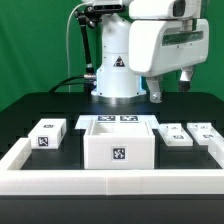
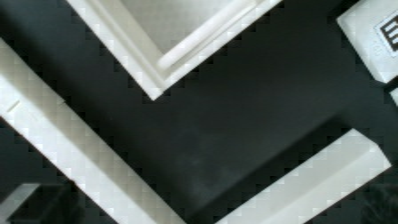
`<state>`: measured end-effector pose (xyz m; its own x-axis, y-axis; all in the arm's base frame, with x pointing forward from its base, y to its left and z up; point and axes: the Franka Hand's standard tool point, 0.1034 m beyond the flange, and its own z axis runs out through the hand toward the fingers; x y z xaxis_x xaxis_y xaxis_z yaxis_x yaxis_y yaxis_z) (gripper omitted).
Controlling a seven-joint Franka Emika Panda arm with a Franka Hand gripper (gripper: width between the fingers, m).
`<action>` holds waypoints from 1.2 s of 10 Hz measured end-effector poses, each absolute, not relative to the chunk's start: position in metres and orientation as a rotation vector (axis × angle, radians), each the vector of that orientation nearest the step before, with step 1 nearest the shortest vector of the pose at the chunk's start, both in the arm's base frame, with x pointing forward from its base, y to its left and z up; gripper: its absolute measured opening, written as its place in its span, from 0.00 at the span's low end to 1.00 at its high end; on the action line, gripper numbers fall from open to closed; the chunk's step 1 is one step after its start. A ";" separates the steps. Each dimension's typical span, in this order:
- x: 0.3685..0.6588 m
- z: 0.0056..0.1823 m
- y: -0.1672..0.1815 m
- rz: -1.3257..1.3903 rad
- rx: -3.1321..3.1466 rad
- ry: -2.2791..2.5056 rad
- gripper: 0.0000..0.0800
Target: Assemble cabinet
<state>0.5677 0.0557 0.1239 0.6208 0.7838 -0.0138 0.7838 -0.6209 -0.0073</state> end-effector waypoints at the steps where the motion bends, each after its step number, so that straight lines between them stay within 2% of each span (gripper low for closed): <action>1: 0.568 0.124 0.056 0.025 -2.828 -1.367 1.00; 8: 0.567 0.123 0.056 0.025 -2.827 -1.368 1.00; 10: 0.545 0.114 0.045 0.013 -2.649 -1.690 1.00; 12: 0.535 0.109 0.035 0.066 -2.473 -1.918 1.00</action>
Offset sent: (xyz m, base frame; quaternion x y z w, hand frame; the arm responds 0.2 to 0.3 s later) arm 0.0000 0.0000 0.0000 0.0000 0.0000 0.0000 1.0000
